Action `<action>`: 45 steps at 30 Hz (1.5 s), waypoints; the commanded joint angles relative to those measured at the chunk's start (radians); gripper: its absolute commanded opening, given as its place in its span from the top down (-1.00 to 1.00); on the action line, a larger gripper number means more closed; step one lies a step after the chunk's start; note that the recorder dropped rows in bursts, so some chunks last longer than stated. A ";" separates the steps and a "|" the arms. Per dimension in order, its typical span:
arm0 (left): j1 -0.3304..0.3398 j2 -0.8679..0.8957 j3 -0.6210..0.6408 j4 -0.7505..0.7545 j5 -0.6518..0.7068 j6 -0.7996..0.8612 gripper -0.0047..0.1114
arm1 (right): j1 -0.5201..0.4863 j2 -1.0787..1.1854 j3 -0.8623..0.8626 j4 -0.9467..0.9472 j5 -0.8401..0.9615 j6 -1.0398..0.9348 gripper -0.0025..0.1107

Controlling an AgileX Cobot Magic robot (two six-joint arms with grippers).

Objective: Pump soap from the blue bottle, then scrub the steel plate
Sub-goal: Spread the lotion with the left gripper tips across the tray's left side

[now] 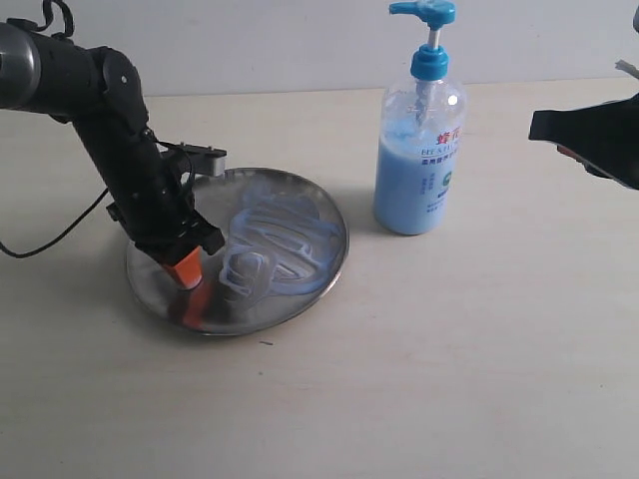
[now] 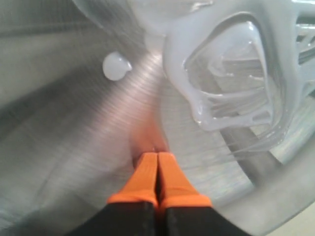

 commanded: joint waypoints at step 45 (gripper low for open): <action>-0.098 -0.008 0.078 0.139 -0.115 -0.057 0.92 | -0.004 -0.002 0.004 0.000 -0.005 0.007 0.96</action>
